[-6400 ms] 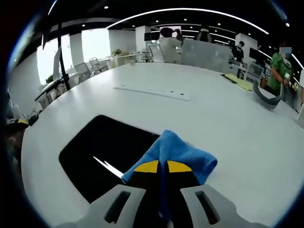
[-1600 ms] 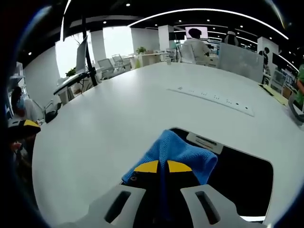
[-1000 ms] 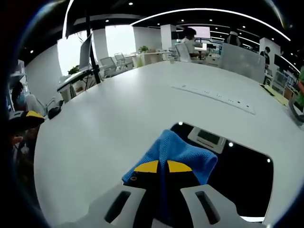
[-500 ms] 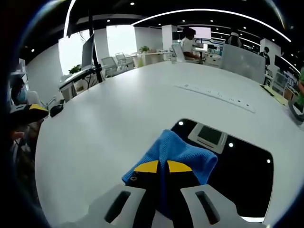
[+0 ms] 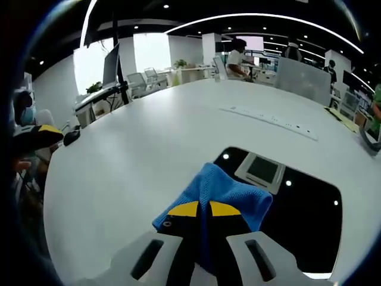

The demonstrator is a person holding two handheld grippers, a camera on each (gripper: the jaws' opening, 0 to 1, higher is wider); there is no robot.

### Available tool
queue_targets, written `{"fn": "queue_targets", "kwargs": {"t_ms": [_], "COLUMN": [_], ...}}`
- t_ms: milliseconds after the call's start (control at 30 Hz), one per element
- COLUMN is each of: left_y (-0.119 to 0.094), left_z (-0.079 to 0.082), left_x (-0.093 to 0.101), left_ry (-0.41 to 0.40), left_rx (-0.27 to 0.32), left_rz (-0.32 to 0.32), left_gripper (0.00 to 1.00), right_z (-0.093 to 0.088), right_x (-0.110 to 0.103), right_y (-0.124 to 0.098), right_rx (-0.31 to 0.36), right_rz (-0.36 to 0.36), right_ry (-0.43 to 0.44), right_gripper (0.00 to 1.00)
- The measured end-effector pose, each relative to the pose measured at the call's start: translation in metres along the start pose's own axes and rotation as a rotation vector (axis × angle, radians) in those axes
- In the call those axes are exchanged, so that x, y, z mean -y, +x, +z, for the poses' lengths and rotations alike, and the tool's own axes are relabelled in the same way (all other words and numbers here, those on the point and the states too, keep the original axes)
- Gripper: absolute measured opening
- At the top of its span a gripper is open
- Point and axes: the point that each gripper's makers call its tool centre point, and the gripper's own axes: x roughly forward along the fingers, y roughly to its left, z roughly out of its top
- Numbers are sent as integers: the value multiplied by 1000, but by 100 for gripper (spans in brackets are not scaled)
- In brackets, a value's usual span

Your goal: Wipe the mirror surface with the cleaning cloth until all visible marks leave the cleaned area.

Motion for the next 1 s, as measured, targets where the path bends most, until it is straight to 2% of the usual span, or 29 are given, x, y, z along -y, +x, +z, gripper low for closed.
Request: {"fn": "queue_targets", "kwargs": {"t_ms": [1000], "left_y": [1], "left_z": [1], "left_x": [0], "left_ry": [8], "left_rx": [-1], "left_rz": [-2], "left_gripper": [93], "right_z": [-7], "right_x": [2], "right_y": [-10], "right_rx": [17], "right_rz": [-4], "right_ry": [5], "right_gripper": [0]}}
